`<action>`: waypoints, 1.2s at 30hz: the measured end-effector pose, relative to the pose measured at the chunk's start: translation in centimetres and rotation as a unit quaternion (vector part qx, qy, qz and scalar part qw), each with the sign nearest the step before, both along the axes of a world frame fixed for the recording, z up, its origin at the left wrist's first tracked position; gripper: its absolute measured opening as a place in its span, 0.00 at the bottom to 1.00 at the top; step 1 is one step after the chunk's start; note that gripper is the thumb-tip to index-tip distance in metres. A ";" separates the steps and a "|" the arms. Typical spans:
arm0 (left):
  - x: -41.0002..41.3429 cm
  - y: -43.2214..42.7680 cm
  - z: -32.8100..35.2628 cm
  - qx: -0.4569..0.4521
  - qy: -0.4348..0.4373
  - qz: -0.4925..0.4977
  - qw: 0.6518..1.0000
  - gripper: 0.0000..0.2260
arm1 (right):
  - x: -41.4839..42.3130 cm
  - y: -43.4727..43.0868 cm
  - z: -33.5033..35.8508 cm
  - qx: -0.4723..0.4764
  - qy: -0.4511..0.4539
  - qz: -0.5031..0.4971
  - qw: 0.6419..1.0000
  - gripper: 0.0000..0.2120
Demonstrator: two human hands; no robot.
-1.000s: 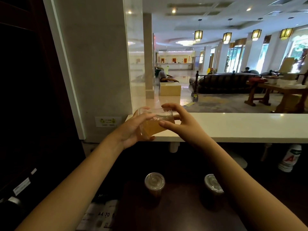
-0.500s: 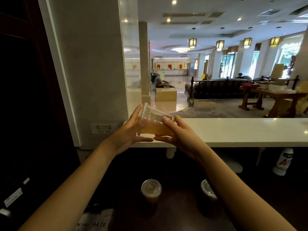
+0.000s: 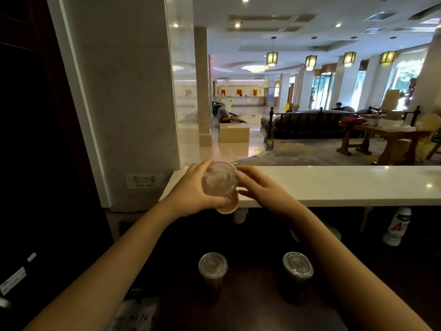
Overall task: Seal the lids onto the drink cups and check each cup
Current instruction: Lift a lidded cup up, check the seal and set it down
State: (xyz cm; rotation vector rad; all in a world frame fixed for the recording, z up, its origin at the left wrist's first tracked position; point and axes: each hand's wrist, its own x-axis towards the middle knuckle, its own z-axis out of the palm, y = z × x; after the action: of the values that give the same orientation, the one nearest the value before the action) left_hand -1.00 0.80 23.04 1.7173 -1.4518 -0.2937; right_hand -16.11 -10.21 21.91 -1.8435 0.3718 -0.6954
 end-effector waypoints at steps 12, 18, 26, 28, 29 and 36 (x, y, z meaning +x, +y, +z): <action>-1.0 0.0 -1.5 -0.091 0.114 0.020 0.989 0.41 | 0.8 0.1 1.1 0.064 0.010 0.007 0.998 0.19; -1.6 -0.9 -3.2 -0.102 0.151 0.042 0.982 0.46 | 1.2 0.3 5.1 -0.157 0.284 0.005 0.946 0.28; -2.6 -2.7 -4.2 -0.108 0.123 0.072 0.984 0.45 | 3.0 -0.4 7.4 -0.203 0.454 0.046 0.866 0.33; -2.4 -2.8 -4.6 -0.106 0.113 0.071 0.985 0.41 | 3.0 -0.7 6.9 -0.201 0.449 0.045 0.870 0.34; -2.2 -2.9 -4.7 -0.105 0.112 0.070 0.986 0.39 | 3.0 -0.8 6.7 -0.205 0.439 0.041 0.874 0.35; -1.0 -2.6 -5.0 -0.134 0.241 0.072 0.959 0.33 | 1.3 -2.6 1.7 0.151 0.161 0.073 0.973 0.26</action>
State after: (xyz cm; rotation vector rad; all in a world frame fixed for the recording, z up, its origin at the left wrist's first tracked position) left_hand -2.01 -1.84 18.04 1.3977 -0.9570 -0.3855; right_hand -14.80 -12.78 23.60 -1.6691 0.5167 -0.2215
